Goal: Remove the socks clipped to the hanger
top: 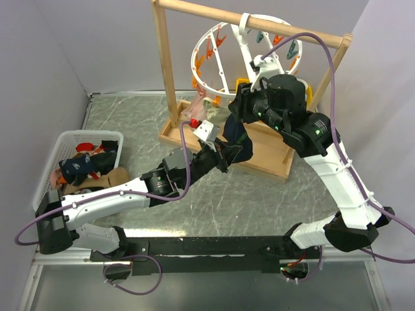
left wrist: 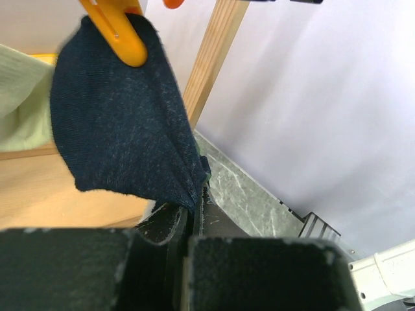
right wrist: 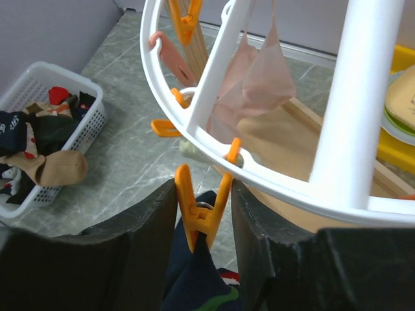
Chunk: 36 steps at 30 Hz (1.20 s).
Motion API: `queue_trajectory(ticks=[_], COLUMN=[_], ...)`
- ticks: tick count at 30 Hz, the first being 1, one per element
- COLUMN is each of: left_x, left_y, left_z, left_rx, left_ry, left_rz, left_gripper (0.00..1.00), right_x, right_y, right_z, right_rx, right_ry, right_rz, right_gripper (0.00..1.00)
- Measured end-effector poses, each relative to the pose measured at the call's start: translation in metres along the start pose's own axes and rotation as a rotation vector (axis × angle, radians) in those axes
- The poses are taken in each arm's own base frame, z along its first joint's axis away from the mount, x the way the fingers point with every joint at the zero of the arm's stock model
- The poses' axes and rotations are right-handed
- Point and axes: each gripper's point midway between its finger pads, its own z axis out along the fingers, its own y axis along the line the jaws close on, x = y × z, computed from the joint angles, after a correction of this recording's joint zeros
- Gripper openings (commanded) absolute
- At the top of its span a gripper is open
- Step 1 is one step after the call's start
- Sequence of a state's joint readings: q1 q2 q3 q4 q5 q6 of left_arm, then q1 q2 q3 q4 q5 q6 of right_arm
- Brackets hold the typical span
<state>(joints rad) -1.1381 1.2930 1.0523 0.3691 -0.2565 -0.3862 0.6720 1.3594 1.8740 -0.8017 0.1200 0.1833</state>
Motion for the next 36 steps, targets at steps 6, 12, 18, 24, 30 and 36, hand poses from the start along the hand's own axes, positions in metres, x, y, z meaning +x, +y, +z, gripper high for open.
queue_trajectory(ticks=[6, 12, 18, 24, 30, 36], left_x=[0.007, 0.022, 0.045, 0.024, -0.043, -0.107], left_y=[0.003, 0.012, 0.047, 0.139, 0.250, 0.293], left_z=[-0.003, -0.022, -0.052, -0.084, -0.150, -0.238], left_rx=[-0.013, -0.034, -0.176, -0.561, -0.970, -1.245], left_ry=[0.034, 0.087, 0.164, 0.212, 0.114, -0.065], left_rz=[0.014, 0.004, 0.017, 0.096, 0.106, 0.109], left_gripper=[0.01, 0.01, 0.01, 0.01, 0.01, 0.01], right_x=[-0.001, -0.003, -0.007, -0.006, -0.012, -0.021], right_y=[-0.002, -0.009, -0.016, -0.025, -0.034, -0.048], right_z=[0.000, -0.003, -0.012, -0.021, -0.034, -0.051], right_rx=[0.012, 0.050, 0.083, 0.121, 0.161, 0.202], right_ry=[-0.003, -0.016, -0.040, -0.055, -0.089, -0.129], right_rz=[0.002, 0.002, 0.006, 0.008, 0.017, 0.029], right_gripper=[0.39, 0.37, 0.37, 0.38, 0.39, 0.39])
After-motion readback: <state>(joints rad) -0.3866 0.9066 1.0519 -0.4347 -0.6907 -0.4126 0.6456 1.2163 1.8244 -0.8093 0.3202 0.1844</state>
